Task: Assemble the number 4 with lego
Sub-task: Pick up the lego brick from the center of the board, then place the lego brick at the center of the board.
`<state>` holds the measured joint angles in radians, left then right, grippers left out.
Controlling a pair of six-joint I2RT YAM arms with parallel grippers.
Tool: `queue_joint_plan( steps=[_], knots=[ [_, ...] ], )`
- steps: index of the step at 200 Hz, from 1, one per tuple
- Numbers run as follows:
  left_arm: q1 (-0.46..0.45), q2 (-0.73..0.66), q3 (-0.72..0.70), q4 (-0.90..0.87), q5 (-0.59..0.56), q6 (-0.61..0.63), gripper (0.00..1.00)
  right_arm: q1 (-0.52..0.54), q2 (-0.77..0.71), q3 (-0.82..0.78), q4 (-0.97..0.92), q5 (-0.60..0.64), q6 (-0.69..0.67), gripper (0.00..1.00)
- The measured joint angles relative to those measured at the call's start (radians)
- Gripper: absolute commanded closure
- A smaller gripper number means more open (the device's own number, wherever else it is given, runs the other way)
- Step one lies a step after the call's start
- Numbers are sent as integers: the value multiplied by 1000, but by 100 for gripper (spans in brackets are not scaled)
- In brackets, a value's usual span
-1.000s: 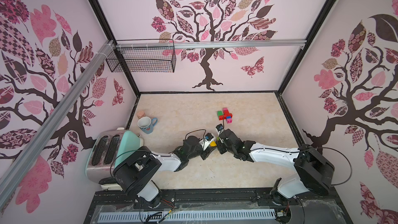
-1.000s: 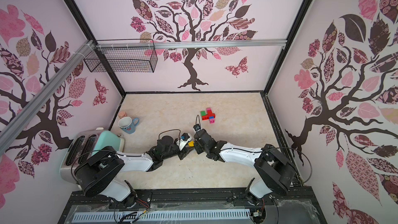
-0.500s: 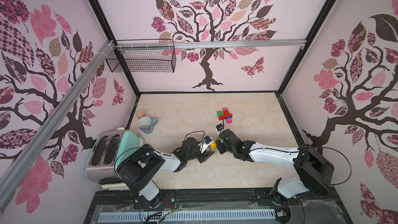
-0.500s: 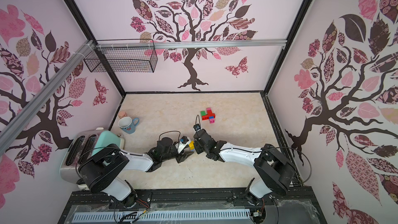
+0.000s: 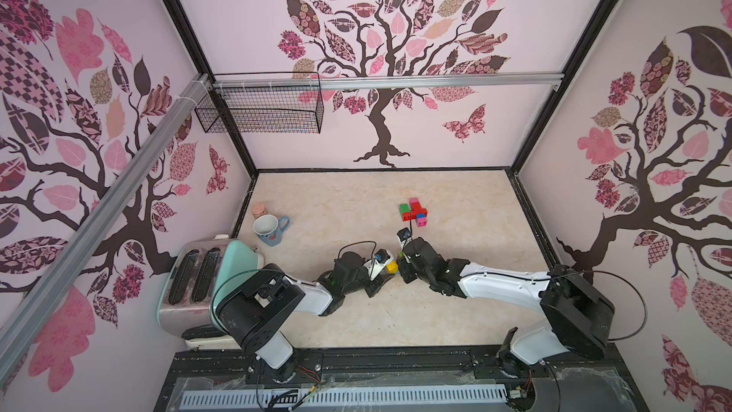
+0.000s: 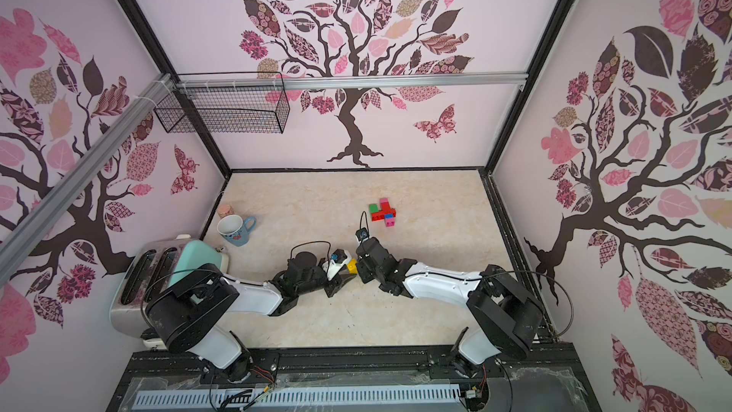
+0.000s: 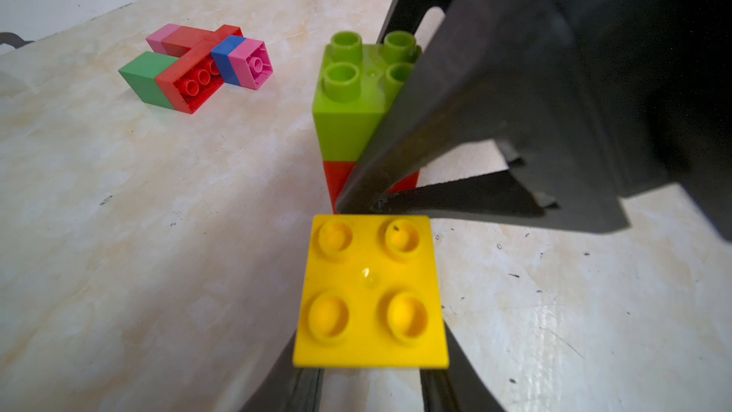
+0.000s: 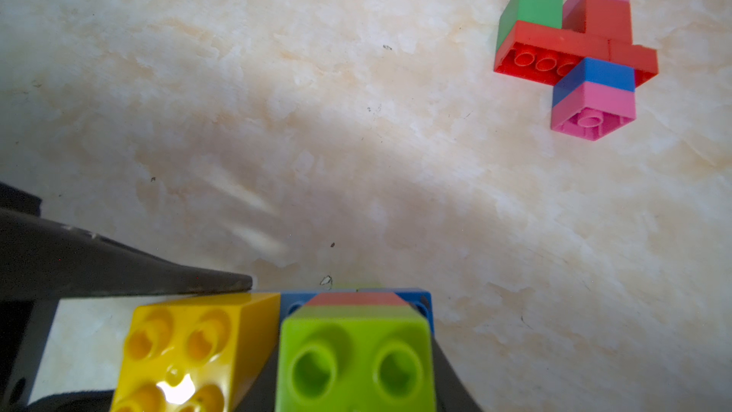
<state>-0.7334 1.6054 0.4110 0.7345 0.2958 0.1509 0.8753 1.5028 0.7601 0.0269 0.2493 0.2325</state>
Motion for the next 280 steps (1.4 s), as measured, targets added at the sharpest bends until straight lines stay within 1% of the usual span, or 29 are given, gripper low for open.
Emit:
queue_joint_plan(
  steps=[14, 26, 33, 42, 45, 52, 56, 63, 73, 80, 88, 97, 112, 120, 123, 126, 128, 160, 184, 202, 221, 242, 258, 280],
  knots=[
    [1, 1, 0, 2, 1, 4, 66, 0, 0, 0, 0, 0, 0, 100],
    [1, 3, 0, 4, 1, 6, 70, 0, 0, 0, 0, 0, 0, 100],
    [1, 4, 0, 5, 1, 7, 74, 0, 0, 0, 0, 0, 0, 100],
    [1, 6, 0, 8, 1, 8, 84, 0, 0, 0, 0, 0, 0, 100],
    [1, 7, 0, 9, 0, 8, 89, 0, 0, 0, 0, 0, 0, 97],
    [1, 8, 0, 12, -2, 9, 100, 0, -1, 0, 0, 0, -1, 84],
    [0, 8, 0, 13, -4, 10, 100, 0, -2, -1, 0, -1, -1, 78],
    [-2, 9, 0, 16, -12, 10, 100, 0, -5, -2, 0, -2, -3, 70],
    [-7, 9, 0, 19, -28, 8, 100, -2, -11, -7, 0, -5, -5, 54],
    [-11, 9, 0, 20, -40, 6, 100, -4, -20, -13, -6, -15, -4, 45],
    [-14, 9, 0, 20, -51, 2, 100, -4, -37, -31, -9, -28, -3, 37],
    [-13, 3, -1, 13, -65, -6, 100, -3, -68, -45, -31, -31, -1, 32],
    [-7, -13, -1, -2, -93, -15, 100, -4, -127, -80, -80, -37, -1, 20],
    [-4, -23, -2, -11, -105, -19, 100, -3, -160, -95, -97, -39, 2, 15],
    [-3, -27, -3, -13, -108, -20, 100, -3, -175, -101, -101, -37, 10, 12],
    [-2, -31, -4, -14, -112, -21, 100, -3, -189, -106, -106, -37, 5, 3],
    [-2, -35, -5, -15, -114, -23, 100, -3, -198, -108, -107, -37, 5, 1],
    [3, -100, -16, -64, -138, -59, 100, -3, -382, -154, -96, 3, 19, 1],
    [26, -169, -16, -143, -148, -112, 100, -3, -518, -203, -48, 93, 51, 1],
    [50, -232, -8, -234, -161, -158, 100, -15, -578, -223, -37, 163, 84, 1],
    [73, -286, 22, -340, -172, -200, 100, -57, -605, -229, -30, 192, 122, 1],
    [102, -330, 72, -439, -174, -251, 100, -148, -603, -229, -40, 194, 182, 1],
    [146, -346, 119, -512, -153, -301, 100, -196, -595, -229, -55, 196, 212, 1],
    [230, -346, 183, -606, -105, -382, 100, -206, -576, -228, -67, 195, 229, 1]
  ],
)
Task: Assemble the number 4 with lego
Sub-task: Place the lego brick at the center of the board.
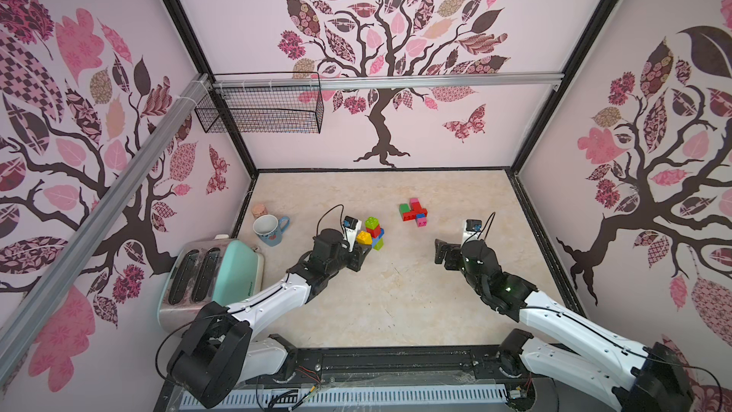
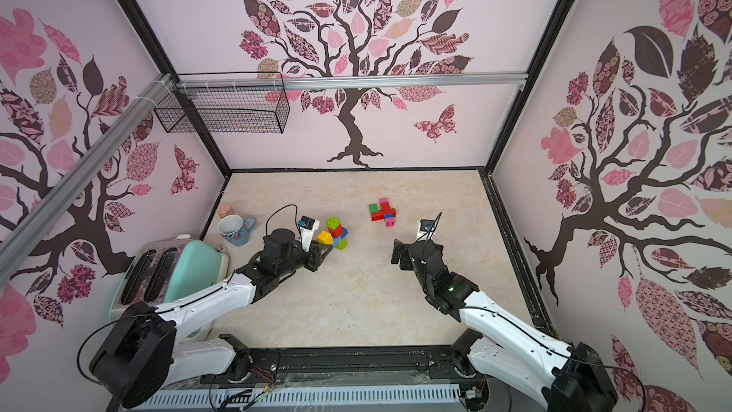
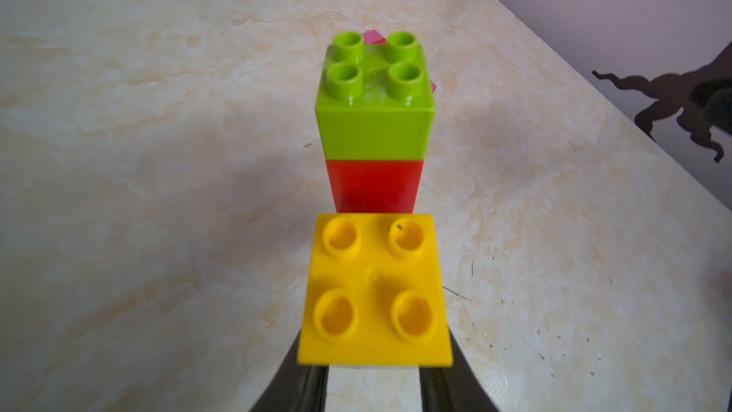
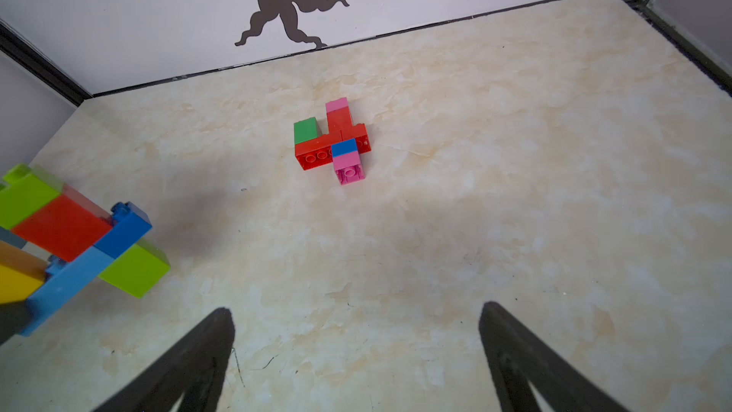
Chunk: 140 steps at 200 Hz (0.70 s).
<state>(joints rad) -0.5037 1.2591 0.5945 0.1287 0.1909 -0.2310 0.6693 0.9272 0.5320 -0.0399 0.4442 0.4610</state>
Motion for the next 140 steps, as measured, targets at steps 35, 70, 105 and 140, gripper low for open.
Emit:
queue_joint_plan(
  steps=[35, 70, 105, 140],
  knots=[
    [129, 53, 121, -139, 113, -127, 100, -26, 16, 0, -1, -34, 42, 1],
    [219, 158, 223, -200, 269, -251, 100, -98, 16, 0, 26, -117, 84, 0],
    [275, 323, 341, -243, 400, -348, 100, -114, 16, 0, 30, -183, 89, 1],
    [285, 488, 454, -249, 492, -424, 100, -114, 16, 0, 36, -238, 97, 0]
  ],
)
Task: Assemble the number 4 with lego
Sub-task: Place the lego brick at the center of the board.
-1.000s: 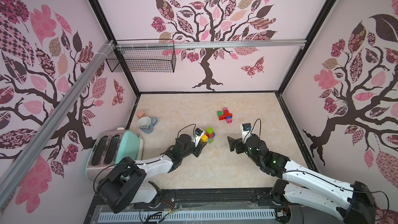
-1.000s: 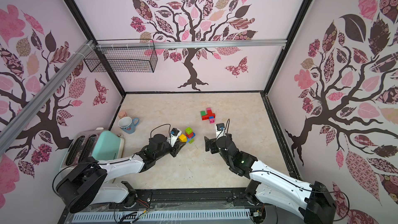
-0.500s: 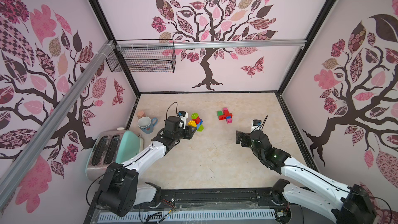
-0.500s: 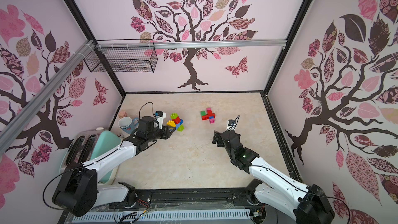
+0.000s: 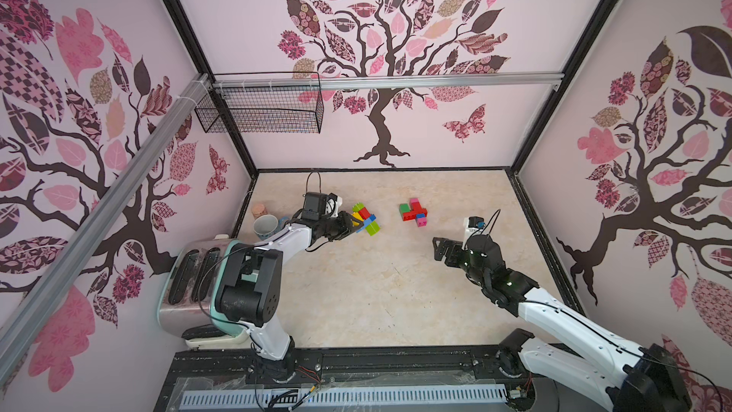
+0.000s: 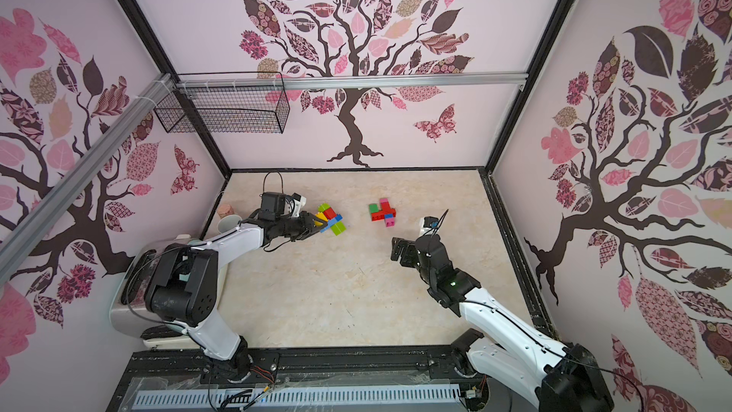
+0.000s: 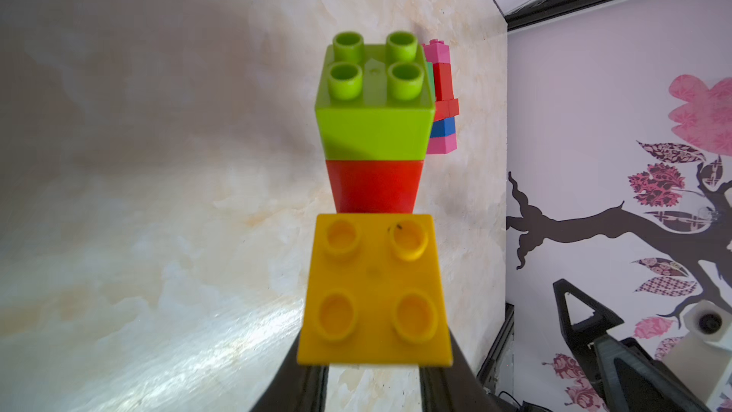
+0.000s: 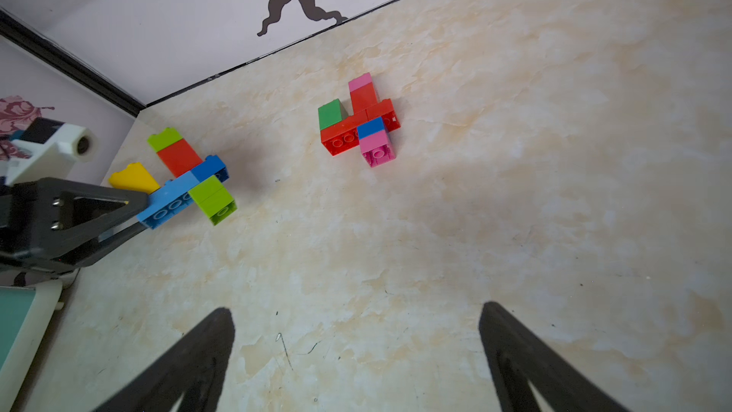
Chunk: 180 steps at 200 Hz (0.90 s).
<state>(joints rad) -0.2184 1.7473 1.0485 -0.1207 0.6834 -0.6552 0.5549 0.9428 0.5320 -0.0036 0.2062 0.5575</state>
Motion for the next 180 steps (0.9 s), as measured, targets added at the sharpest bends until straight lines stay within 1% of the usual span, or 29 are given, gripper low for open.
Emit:
queue_joint_plan(
  steps=[24, 44, 89, 116, 148, 180],
  knots=[
    [1, 106, 70, 10, 64, -52, 100, 0, -2, 0, 9, -23, 5, 0],
    [5, 166, 101, 29, 113, -96, 100, 0, -1, 0, 9, -34, 6, 0],
    [35, 257, 126, 64, 188, -164, 100, 0, -1, 0, 8, -45, 11, 0],
    [51, 288, 147, 80, 222, -188, 100, 0, 2, 0, 8, -46, 12, 0],
    [57, 328, 177, 105, 254, -210, 89, 0, 14, 0, 8, -47, 12, 0],
    [61, 362, 206, 122, 273, -219, 72, 0, 23, 0, 7, -47, 11, 1]
  ],
)
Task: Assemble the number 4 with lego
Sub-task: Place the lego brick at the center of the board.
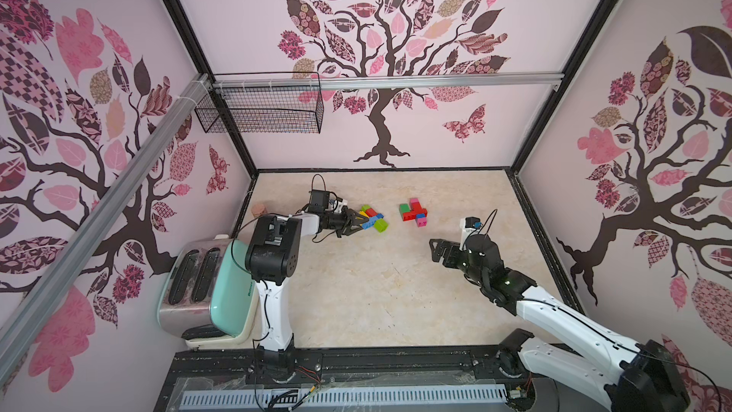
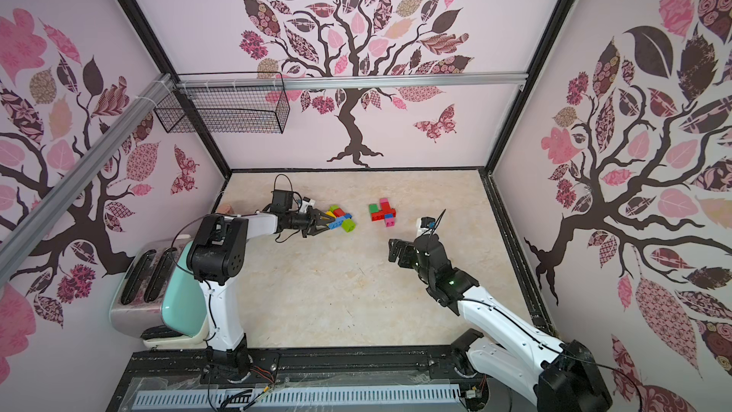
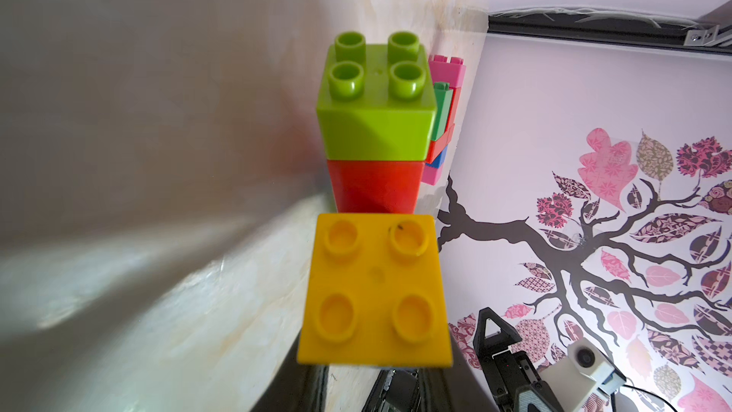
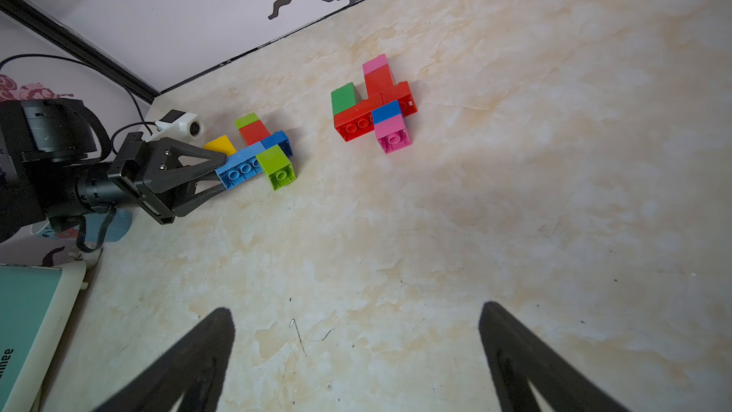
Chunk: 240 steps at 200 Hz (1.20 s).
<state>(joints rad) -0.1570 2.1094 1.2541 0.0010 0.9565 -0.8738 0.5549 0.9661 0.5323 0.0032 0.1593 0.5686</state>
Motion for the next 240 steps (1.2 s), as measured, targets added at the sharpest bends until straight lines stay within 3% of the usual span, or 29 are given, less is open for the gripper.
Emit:
queue_joint_plan(
  steps=[42, 91, 112, 135, 159, 180, 205, 240],
  knots=[
    [11, 31, 13, 21, -2, -19, 53, 0, 5, 5, -8, 0, 0, 1],
    [23, 46, 18, 10, -45, -17, 45, 0, 6, 19, -18, 21, -14, 1],
    [27, 46, 31, 6, -65, -12, 42, 0, 13, 20, 7, 85, -54, 0],
    [31, 46, 58, -18, -109, 18, 36, -9, 58, 17, 84, 237, -128, 1],
    [35, 33, 79, -70, -193, 90, 29, -66, 126, 13, 200, 409, -218, 1],
    [35, -22, 79, -123, -303, 169, 3, -170, 185, -3, 319, 507, -263, 1],
    [35, -148, 45, -171, -468, 253, 2, -283, 294, -36, 469, 597, -324, 0],
    [35, -426, -92, -182, -714, 383, 2, -310, 491, -63, 678, 685, -454, 1]
  ],
)
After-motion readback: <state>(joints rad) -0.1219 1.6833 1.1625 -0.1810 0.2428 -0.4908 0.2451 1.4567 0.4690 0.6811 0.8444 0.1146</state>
